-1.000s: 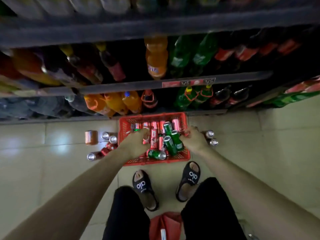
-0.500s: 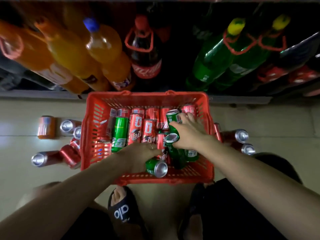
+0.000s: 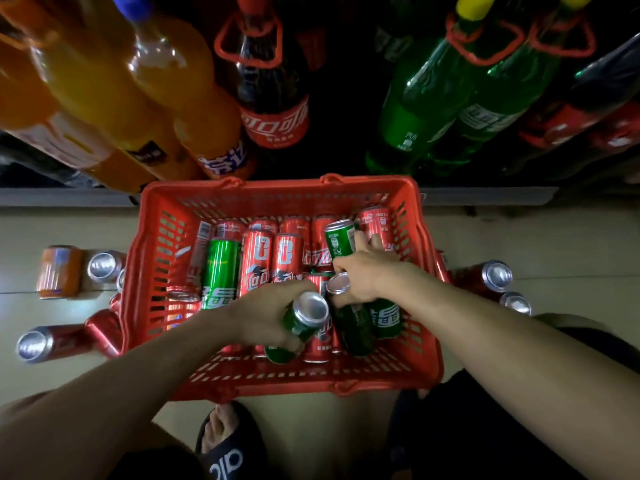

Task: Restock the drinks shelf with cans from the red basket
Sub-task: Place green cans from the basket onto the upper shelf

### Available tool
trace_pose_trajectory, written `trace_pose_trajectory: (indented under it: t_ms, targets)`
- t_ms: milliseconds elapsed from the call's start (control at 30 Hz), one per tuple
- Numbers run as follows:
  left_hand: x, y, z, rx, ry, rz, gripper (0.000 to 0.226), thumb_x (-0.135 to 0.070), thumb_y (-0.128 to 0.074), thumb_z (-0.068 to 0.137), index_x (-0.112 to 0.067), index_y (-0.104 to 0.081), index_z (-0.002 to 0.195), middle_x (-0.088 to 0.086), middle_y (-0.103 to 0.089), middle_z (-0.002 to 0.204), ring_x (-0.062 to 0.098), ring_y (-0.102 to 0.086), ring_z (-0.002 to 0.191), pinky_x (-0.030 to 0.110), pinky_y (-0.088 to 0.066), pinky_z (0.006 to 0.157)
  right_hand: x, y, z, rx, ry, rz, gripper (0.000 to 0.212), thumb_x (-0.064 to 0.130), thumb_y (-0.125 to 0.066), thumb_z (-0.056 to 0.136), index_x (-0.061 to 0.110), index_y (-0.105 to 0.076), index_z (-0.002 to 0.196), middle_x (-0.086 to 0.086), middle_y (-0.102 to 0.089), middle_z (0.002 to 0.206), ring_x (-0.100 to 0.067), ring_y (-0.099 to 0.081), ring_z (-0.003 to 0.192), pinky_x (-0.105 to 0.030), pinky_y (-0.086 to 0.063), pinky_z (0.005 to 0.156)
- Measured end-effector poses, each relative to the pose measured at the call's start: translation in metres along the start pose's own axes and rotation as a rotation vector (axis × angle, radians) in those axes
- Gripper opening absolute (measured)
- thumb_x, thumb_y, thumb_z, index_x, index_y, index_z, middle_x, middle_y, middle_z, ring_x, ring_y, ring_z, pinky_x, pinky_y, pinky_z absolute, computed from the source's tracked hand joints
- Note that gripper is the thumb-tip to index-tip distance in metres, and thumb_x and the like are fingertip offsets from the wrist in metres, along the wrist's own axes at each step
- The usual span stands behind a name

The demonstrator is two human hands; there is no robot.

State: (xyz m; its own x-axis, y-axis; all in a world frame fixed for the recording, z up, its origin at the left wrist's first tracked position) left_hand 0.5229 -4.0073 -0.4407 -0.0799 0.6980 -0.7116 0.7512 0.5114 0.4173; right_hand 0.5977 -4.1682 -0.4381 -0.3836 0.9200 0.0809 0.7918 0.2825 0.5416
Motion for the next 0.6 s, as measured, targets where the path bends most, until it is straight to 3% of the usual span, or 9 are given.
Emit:
trace_pose_trajectory:
  t_ms: [167,300,400,500,533,600]
  targets:
    - [0.005,0.021,0.007,-0.132,0.174,-0.419,0.054,-0.007,-0.089,0.076,-0.026,-0.062,0.119,-0.001,-0.077,0.109,0.011,-0.073,0.101,0.035,-0.058,0.095,-0.007,0.001,-0.005,0.005,0.018,-0.01,0.084,0.075,-0.067,0.076,0.036,-0.043,0.147,-0.005,-0.017,0.163,-0.039,-0.009,0.15,-0.056,-0.035,0.115]
    - [0.005,0.023,0.01,-0.119,0.254,-0.504,0.044,-0.017,-0.091,0.072,-0.019,-0.071,0.112,0.002,-0.079,0.105,0.021,-0.074,0.102,0.047,-0.054,0.102,-0.014,-0.001,-0.007,0.007,0.054,-0.043,0.092,0.082,-0.063,0.073,0.037,-0.042,0.15,0.004,-0.038,0.147,-0.033,-0.028,0.141,-0.048,-0.044,0.105]
    - [-0.002,0.013,0.01,-0.013,0.242,-0.551,0.037,-0.009,-0.083,0.081,-0.018,-0.071,0.115,-0.002,-0.079,0.108,0.014,-0.074,0.102,0.038,-0.054,0.099,-0.019,-0.003,-0.008,-0.026,0.1,0.024,0.089,0.078,-0.07,0.07,0.037,-0.045,0.146,0.003,-0.043,0.137,-0.031,-0.041,0.133,-0.043,-0.046,0.101]
    - [-0.011,0.0,0.011,0.04,0.237,-0.659,0.038,0.001,-0.073,0.088,-0.027,-0.064,0.111,-0.011,-0.079,0.097,0.0,-0.074,0.089,0.018,-0.055,0.082,-0.022,-0.006,-0.009,-0.06,0.104,0.069,0.092,0.072,-0.075,0.069,0.036,-0.046,0.147,0.003,-0.045,0.135,-0.029,-0.043,0.131,-0.041,-0.044,0.099]
    - [-0.011,-0.003,0.011,0.038,0.249,-0.703,0.04,0.004,-0.071,0.089,-0.028,-0.061,0.112,-0.01,-0.079,0.097,0.0,-0.075,0.09,0.018,-0.056,0.082,-0.022,-0.006,-0.01,-0.071,0.103,0.077,0.092,0.069,-0.077,0.069,0.035,-0.045,0.148,0.003,-0.045,0.135,-0.028,-0.043,0.13,-0.041,-0.045,0.099]
    - [-0.014,-0.006,0.011,0.029,0.24,-0.771,0.044,0.005,-0.069,0.089,-0.02,-0.061,0.124,-0.001,-0.079,0.111,0.014,-0.074,0.106,0.031,-0.056,0.096,-0.024,-0.005,-0.011,-0.081,0.104,0.114,0.089,0.055,-0.083,0.07,0.033,-0.045,0.147,0.004,-0.048,0.136,-0.026,-0.045,0.129,-0.04,-0.046,0.1]
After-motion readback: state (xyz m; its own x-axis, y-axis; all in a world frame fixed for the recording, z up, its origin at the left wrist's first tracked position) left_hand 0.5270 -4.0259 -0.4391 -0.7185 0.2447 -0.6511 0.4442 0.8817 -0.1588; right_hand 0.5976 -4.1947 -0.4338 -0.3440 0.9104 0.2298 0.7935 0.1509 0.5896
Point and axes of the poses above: each hand's wrist, its own z-axis towards the middle knuckle, its own y-axis out of the back of the hand, x = y × z, the point moved 5 cm from there along z, towards the middle knuckle
